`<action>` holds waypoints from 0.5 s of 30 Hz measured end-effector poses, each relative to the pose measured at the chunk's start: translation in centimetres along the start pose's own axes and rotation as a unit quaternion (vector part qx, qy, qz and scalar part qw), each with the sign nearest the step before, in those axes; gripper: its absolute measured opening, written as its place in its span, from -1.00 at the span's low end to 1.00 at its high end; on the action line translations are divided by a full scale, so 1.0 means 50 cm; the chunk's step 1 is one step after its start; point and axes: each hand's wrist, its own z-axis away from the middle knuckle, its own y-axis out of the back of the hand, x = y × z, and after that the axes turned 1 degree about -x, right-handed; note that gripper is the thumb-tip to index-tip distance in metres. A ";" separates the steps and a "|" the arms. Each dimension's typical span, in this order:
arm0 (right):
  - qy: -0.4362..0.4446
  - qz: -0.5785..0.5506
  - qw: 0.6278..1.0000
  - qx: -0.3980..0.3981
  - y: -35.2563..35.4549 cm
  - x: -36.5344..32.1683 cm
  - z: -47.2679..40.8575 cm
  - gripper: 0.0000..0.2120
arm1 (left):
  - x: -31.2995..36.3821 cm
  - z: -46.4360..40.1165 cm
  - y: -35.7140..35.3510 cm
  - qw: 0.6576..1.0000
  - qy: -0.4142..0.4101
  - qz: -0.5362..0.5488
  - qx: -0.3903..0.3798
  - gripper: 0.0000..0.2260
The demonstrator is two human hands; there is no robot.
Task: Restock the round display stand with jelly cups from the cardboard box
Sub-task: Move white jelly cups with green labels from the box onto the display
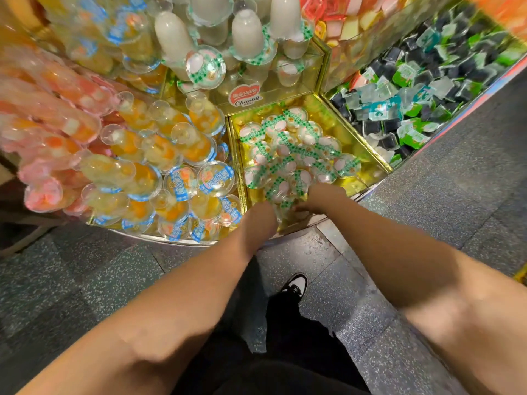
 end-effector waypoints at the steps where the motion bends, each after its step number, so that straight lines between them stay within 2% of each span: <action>1: 0.010 -0.017 1.000 0.018 0.015 -0.004 0.019 -0.38 | -0.003 0.017 0.012 0.999 -0.030 -0.014 0.012 -0.79; 5: 0.037 -0.070 0.994 0.081 0.066 -0.049 0.125 -0.65 | -0.032 0.125 0.078 0.992 -0.108 0.065 0.025 -0.68; 8: 0.048 -0.111 0.982 0.147 0.090 -0.128 0.218 -0.74 | -0.117 0.223 0.152 0.979 -0.161 0.118 0.042 -0.69; 11: 0.088 -0.119 0.966 0.214 0.102 -0.261 0.308 -0.75 | -0.262 0.309 0.240 0.960 -0.161 0.204 0.106 -0.87; 12: 0.103 -0.105 0.962 0.228 0.105 -0.315 0.335 -0.74 | -0.314 0.335 0.273 0.957 -0.156 0.202 0.137 -0.91; 15: 0.166 -0.042 0.952 0.254 0.113 -0.498 0.398 -0.73 | -0.485 0.407 0.369 0.959 -0.114 0.164 0.202 -0.77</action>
